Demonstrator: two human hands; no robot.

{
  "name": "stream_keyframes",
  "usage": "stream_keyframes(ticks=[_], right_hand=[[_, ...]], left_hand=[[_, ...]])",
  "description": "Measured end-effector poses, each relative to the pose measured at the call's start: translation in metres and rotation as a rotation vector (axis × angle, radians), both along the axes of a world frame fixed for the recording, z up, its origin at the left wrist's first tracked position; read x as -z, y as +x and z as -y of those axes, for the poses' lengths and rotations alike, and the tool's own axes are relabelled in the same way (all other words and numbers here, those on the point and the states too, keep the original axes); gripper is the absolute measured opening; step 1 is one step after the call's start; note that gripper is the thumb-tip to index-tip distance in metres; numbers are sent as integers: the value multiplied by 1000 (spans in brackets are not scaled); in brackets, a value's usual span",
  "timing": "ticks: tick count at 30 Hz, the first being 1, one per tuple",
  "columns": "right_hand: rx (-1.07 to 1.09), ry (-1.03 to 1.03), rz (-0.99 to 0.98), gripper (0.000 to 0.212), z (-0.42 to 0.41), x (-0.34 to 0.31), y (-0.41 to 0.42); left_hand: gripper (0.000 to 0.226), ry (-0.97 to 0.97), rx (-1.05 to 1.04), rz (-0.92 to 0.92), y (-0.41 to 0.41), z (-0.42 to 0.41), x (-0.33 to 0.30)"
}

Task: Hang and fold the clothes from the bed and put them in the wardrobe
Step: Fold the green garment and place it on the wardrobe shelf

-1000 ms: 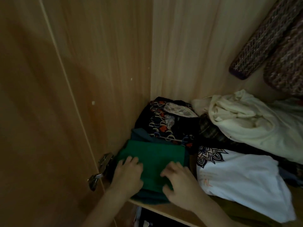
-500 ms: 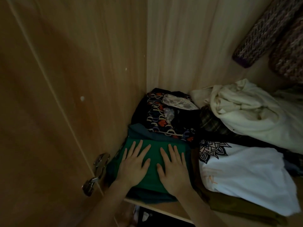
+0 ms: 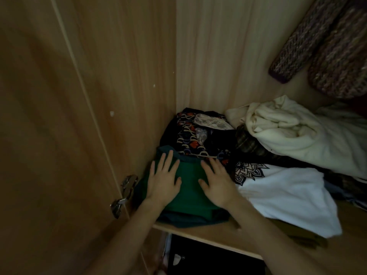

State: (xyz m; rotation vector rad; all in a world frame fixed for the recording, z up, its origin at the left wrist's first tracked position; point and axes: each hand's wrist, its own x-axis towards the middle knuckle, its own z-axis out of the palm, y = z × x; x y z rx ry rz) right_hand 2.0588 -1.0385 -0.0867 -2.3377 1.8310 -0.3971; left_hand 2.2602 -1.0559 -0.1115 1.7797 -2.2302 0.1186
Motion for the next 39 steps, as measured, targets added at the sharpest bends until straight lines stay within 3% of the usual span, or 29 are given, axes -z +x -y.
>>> stream_keyframes(ticks=[5, 10, 18, 26, 39], right_hand=[[60, -174, -38, 69, -31, -45, -30], [74, -110, -53, 68, -77, -34, -35], [145, -94, -21, 65, -159, -34, -79], [204, -15, 19, 69, -239, -2, -103], [367, -53, 45, 69, -355, -41, -126]], left_hand=[[59, -132, 25, 1, -12, -28, -53], [61, -99, 92, -5, -58, -78, -65], [66, 119, 77, 104, -94, -166, -39], [65, 113, 135, 55, -130, -240, -25], [74, 27, 369, 57, -147, -301, -71]])
